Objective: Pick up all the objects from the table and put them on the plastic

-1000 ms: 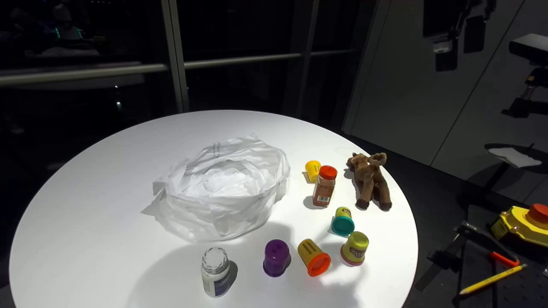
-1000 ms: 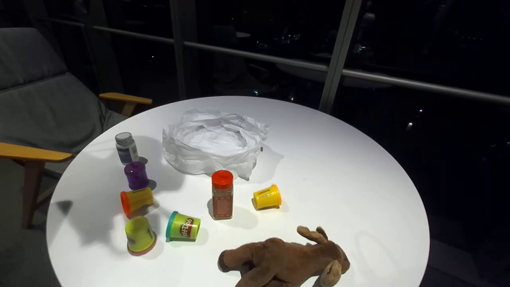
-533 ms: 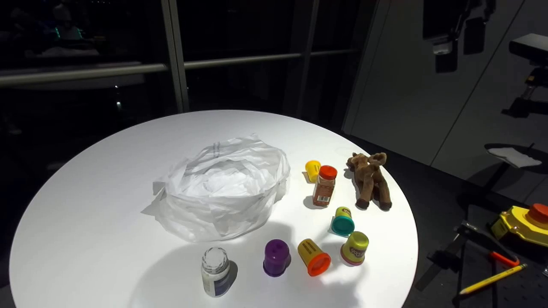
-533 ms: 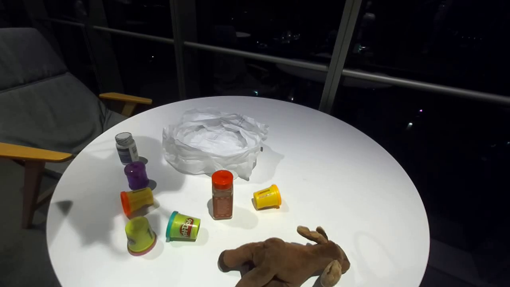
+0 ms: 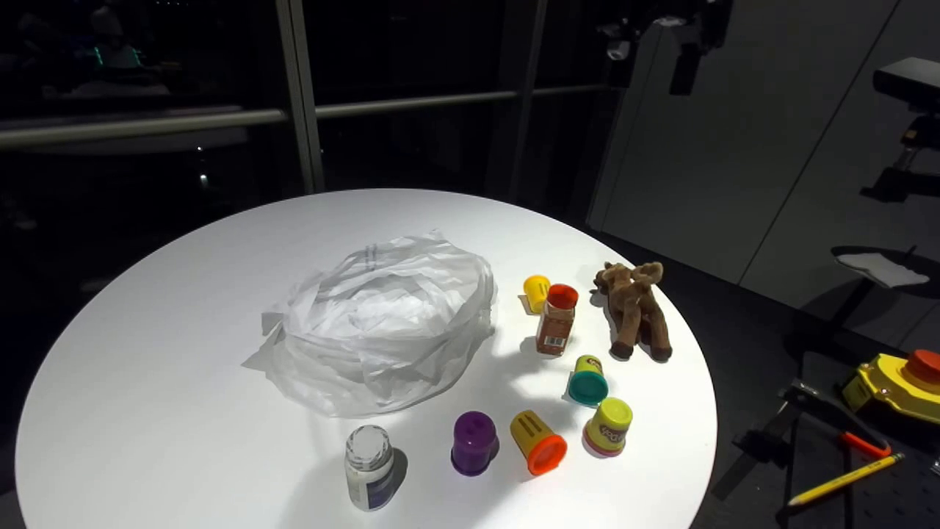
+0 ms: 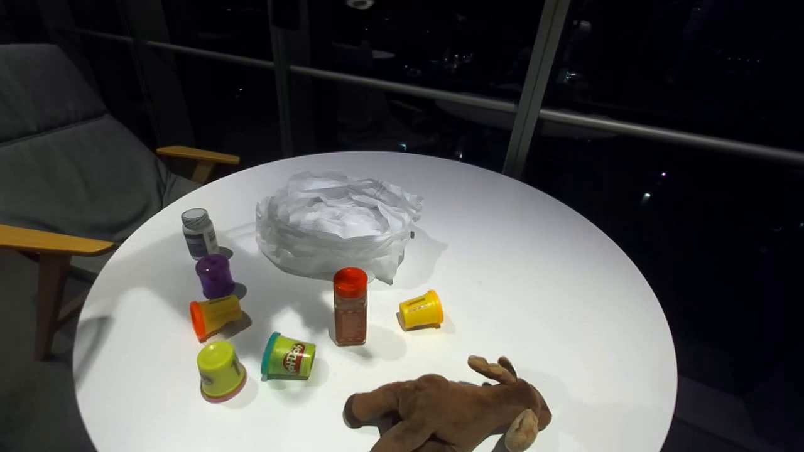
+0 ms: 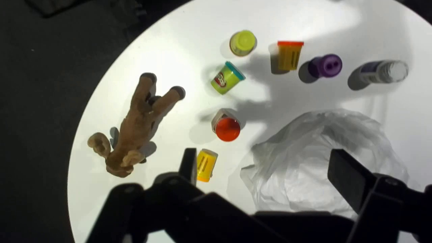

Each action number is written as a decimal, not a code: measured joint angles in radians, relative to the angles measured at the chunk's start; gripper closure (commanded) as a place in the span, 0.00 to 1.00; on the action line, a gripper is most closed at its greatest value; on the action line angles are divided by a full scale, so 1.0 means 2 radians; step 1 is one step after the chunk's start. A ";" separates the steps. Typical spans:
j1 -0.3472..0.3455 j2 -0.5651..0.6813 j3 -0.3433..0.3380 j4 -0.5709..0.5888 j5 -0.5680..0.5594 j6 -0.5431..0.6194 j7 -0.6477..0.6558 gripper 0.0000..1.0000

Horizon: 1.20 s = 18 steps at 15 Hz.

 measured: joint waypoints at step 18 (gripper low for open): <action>-0.020 0.271 -0.057 0.080 0.054 0.225 0.035 0.00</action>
